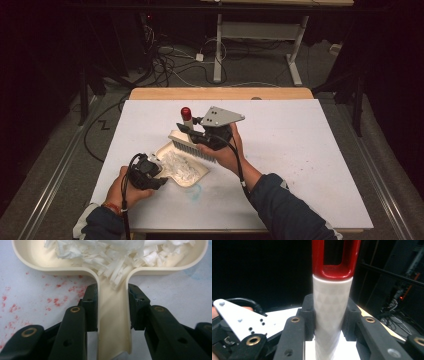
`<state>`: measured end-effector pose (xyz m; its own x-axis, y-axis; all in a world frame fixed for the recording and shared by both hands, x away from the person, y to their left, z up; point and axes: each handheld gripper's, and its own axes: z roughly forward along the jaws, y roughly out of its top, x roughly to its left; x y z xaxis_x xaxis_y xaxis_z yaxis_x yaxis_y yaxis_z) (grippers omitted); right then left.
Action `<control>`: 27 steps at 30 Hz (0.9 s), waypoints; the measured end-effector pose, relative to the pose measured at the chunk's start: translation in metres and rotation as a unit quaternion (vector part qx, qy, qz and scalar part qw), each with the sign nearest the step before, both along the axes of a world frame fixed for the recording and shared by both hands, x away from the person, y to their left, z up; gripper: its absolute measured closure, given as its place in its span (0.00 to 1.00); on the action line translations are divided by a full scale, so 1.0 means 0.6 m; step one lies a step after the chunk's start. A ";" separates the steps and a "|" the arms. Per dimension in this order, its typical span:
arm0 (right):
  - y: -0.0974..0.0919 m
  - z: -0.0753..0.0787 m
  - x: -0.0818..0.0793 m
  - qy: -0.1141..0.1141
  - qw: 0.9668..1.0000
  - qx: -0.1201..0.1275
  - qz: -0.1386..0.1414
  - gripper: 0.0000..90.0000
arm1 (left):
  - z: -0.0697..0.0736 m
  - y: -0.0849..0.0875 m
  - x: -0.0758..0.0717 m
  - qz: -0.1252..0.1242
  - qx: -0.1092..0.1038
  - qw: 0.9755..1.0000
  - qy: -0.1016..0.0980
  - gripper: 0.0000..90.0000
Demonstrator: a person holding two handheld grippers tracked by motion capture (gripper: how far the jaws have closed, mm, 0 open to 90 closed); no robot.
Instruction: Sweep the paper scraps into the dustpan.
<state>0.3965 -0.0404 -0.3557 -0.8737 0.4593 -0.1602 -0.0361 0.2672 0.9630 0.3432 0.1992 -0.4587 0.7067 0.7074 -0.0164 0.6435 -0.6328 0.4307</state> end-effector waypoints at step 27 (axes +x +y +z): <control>-0.094 -0.013 -0.033 0.019 0.998 -0.012 -0.059 0.79 | 0.003 0.004 -0.006 -0.001 0.014 1.000 0.006 0.71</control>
